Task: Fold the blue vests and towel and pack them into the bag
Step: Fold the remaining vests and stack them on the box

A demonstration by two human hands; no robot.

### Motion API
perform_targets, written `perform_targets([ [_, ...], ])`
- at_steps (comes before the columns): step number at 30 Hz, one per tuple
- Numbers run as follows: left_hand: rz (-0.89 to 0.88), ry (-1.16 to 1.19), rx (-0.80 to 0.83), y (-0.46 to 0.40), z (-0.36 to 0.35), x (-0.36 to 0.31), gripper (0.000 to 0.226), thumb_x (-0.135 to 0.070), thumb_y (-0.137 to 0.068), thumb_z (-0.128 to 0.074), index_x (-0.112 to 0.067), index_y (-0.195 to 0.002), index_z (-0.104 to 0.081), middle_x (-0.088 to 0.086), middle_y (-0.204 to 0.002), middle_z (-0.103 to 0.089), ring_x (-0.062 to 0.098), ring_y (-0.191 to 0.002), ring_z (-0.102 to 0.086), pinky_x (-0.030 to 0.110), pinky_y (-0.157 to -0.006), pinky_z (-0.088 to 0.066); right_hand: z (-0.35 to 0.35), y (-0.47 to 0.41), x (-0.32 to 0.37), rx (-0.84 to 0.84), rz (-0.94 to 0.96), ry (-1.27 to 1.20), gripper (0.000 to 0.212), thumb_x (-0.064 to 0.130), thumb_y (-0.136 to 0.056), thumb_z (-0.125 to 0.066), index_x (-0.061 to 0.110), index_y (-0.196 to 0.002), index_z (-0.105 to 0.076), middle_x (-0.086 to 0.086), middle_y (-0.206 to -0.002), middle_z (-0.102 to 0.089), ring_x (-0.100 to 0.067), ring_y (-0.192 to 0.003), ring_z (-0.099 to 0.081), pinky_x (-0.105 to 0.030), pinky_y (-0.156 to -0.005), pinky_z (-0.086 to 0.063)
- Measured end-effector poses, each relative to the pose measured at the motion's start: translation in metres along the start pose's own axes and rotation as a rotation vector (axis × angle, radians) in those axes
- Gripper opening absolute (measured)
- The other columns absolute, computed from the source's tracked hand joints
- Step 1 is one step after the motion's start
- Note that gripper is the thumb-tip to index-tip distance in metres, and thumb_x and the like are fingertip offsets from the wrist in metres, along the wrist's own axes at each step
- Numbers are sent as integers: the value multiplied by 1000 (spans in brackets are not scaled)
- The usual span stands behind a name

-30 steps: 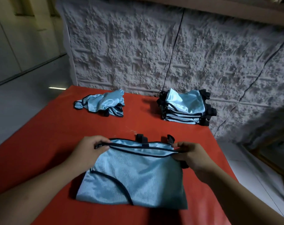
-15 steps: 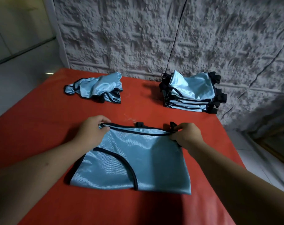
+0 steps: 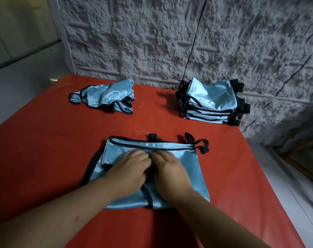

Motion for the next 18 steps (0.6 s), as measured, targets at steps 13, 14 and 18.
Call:
perform_targets([
  [13,327,-207,271,-6,-28,53,74,-76,-90,-5,-48,-153,19,-19,-164,23,12,-150,27,53,-121,15,-39,1,-45,363,-321,219,66,57,-100,-8,37,-157,17,2,-167,21,-14,-150,29,-53,-123,12],
  [14,325,-207,273,-6,-28,54,73,-76,-90,-5,-49,-153,19,-19,-164,22,11,-150,27,53,-121,16,-38,1,-45,365,-326,224,66,59,-100,-7,37,-157,18,2,-167,21,-14,-150,29,-53,-123,13],
  [18,302,-162,255,-7,-20,56,75,-81,-89,-13,-51,-155,10,-11,-168,13,12,-153,18,50,-123,11,-28,3,-60,315,-390,233,73,64,-100,-9,28,-161,10,0,-169,12,-16,-154,20,-52,-123,13],
])
Point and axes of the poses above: each hand's wrist, its own y-axis away from the middle knuckle, its own z-axis out of the back of the hand, x = y × z, the point moved 9 cm from there along -y, towards the middle knuckle
